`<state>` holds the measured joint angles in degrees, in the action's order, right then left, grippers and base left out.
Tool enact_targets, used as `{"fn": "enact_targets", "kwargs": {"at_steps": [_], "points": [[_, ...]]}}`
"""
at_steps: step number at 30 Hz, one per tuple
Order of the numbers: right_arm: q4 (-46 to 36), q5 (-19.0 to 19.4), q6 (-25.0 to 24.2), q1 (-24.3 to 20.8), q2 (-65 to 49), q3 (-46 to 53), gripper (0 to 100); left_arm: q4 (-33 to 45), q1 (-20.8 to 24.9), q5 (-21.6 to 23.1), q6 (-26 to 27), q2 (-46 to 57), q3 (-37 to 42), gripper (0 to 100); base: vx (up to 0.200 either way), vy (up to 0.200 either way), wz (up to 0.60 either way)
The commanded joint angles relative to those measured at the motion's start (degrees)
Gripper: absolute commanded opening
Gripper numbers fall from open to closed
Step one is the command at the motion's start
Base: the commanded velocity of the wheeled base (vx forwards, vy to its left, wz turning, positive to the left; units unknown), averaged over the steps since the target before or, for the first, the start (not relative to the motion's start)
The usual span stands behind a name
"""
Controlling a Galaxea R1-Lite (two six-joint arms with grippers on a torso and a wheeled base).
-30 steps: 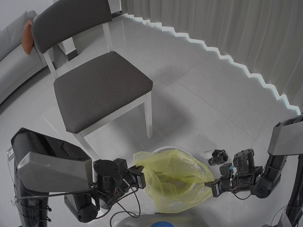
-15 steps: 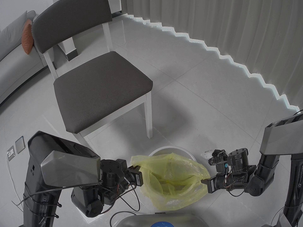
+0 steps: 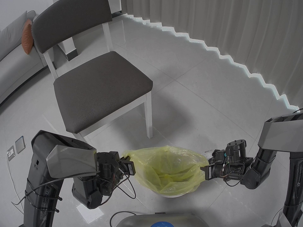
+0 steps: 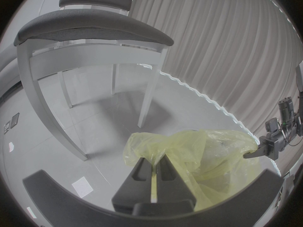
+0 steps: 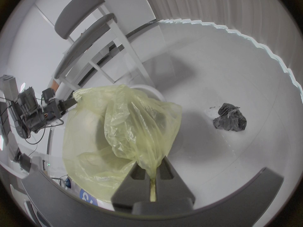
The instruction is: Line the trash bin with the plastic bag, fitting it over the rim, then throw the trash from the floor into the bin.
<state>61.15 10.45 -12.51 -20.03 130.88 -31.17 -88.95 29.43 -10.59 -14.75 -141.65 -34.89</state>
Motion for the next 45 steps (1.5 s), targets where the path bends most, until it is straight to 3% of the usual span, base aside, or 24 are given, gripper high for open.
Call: {"fn": "enact_targets", "kwargs": {"at_steps": [1, 20, 35, 45], "points": [[-0.24, 0.01, 0.11, 0.69, -0.62, 0.15, 0, -0.69, -0.51, -0.04, 0.34, 2.17, 0.79, 0, 0.000, 0.000, 0.00], [-10.61, 0.98, 7.32, 1.13, -11.52, 5.42, 0, 0.89, 3.88, 2.42, 1.22, 10.87, 10.72, 0, 0.000, 0.000, 0.00], [-11.05, 1.15, 8.73, -1.06, -14.42, 9.55, 0, 0.62, 4.50, 6.55, 2.89, 14.74, 16.78, 0, 0.000, 0.000, 0.00], [-14.92, 1.15, 8.73, -0.89, -18.64, 8.67, 0, 0.89, 5.11, 6.64, 2.89, 17.99, 17.49, 0, 0.000, 0.000, 0.00]]}}
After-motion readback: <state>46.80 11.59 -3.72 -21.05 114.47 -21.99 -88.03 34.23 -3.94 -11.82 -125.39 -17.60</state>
